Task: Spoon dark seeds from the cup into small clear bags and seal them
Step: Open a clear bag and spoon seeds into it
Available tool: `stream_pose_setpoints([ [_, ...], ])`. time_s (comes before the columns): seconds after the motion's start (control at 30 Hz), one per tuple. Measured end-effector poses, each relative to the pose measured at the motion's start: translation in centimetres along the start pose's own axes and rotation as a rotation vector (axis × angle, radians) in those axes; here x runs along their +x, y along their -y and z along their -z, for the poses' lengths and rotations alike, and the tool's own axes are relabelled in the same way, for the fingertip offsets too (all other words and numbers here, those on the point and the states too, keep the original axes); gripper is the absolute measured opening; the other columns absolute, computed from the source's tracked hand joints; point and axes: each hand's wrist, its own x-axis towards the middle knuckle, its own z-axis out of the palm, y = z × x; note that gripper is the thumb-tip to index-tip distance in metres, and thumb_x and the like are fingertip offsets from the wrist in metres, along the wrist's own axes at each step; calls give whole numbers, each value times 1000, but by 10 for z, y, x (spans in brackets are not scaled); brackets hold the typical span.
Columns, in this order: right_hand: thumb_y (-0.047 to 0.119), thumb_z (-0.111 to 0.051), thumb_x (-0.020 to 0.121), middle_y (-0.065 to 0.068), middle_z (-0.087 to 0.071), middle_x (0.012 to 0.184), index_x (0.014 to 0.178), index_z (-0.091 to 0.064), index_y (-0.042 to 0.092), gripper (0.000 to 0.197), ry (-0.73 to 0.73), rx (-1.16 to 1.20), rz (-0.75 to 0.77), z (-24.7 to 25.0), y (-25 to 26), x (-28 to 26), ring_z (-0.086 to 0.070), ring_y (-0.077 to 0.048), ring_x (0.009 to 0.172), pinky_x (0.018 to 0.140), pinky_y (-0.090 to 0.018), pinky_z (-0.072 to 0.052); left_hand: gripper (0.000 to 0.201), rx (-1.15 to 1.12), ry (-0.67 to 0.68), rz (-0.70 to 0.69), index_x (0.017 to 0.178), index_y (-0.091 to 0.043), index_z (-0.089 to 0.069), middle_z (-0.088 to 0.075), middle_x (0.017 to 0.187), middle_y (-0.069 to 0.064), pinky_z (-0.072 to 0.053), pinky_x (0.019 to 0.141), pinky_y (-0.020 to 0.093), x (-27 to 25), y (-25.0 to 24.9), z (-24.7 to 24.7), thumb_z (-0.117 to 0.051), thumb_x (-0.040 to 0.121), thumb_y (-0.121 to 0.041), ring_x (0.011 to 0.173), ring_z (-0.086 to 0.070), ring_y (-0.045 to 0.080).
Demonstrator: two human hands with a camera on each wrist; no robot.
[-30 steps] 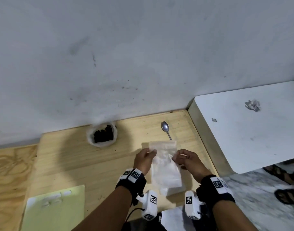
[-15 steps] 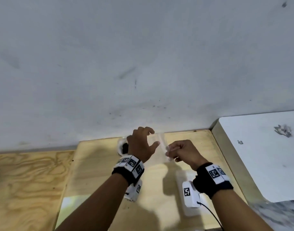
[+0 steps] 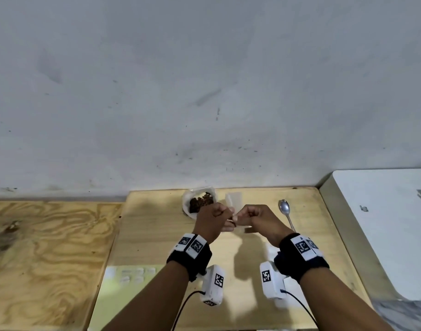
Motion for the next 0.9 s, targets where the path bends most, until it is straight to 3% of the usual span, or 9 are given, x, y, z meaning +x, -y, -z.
stream_pose_setpoints([
  [0.17, 5, -76, 83, -6, -69, 77, 68, -61, 11, 22, -26, -15, -36, 0, 0, -2, -64, -16, 73, 65, -31, -53, 21, 315, 66, -73, 74, 7, -57, -66, 64, 19, -57, 57, 36, -9, -2, 4, -55, 91, -5, 57, -69, 30],
  [0.33, 8, -68, 85, -5, -59, 66, 63, -53, 13, 27, -357, -382, 179, -7, -5, 3, -63, -30, 60, 61, -45, -58, 40, 674, 89, -170, 56, 9, -50, -51, 33, 6, -50, 56, 33, -17, -9, 1, -49, 84, -19, 46, -64, 25],
  [0.4, 4, -65, 86, -4, -59, 69, 67, -52, 14, 25, -393, -377, 230, -5, -5, 3, -65, -30, 61, 59, -45, -58, 41, 684, 72, -185, 55, 10, -50, -56, 39, 15, -52, 56, 32, -16, -7, 0, -51, 84, -19, 43, -63, 24],
  [0.5, -10, -59, 81, -1, -67, 82, 72, -57, 19, 30, -283, -416, 323, -7, -2, 0, -56, -10, 59, 55, -32, -49, 35, 603, 42, -219, 57, 5, -51, -61, 54, 25, -55, 56, 40, -12, -3, 2, -54, 83, -19, 47, -65, 27],
  [0.57, -15, -54, 78, 5, -69, 76, 68, -64, 23, 40, -201, -482, 303, -10, -2, 0, -49, -2, 47, 56, -23, -42, 25, 574, 72, -332, 61, -7, -54, -60, 56, 14, -53, 58, 38, -9, 0, 6, -60, 82, -19, 52, -60, 25],
  [0.63, -12, -56, 81, 12, -67, 67, 73, -71, 22, 39, -208, -494, 245, -11, -4, 3, -51, 0, 44, 55, -18, -42, 16, 611, 113, -434, 82, -18, -58, -61, 80, -1, -48, 68, 31, -9, 2, 13, -70, 75, -25, 71, -57, 18],
  [0.7, -10, -56, 84, 11, -71, 79, 78, -72, 25, 39, -245, -414, 200, -14, -4, 5, -59, 1, 52, 58, -18, -49, 71, 837, 103, -544, 119, -22, -51, -54, 119, -5, -45, 87, 32, -6, 8, 23, -76, 58, -49, 107, -53, 15],
  [0.77, -9, -58, 84, 6, -74, 88, 79, -73, 31, 43, -244, -329, 201, -20, -3, 6, -66, -5, 61, 62, -27, -55, 119, 1091, 106, -564, 144, -27, -27, -36, 146, -6, -34, 104, 40, -1, 9, 30, -73, 43, -69, 135, -34, 15],
  [0.9, -6, -64, 82, -2, -72, 91, 84, -75, 23, 31, -177, -287, 188, -29, 1, 7, -62, 0, 56, 55, -26, -53, 125, 1179, 144, -590, 148, -27, -18, -43, 138, -5, -39, 104, 43, 4, 7, 37, -79, 43, -57, 126, -43, 17],
])
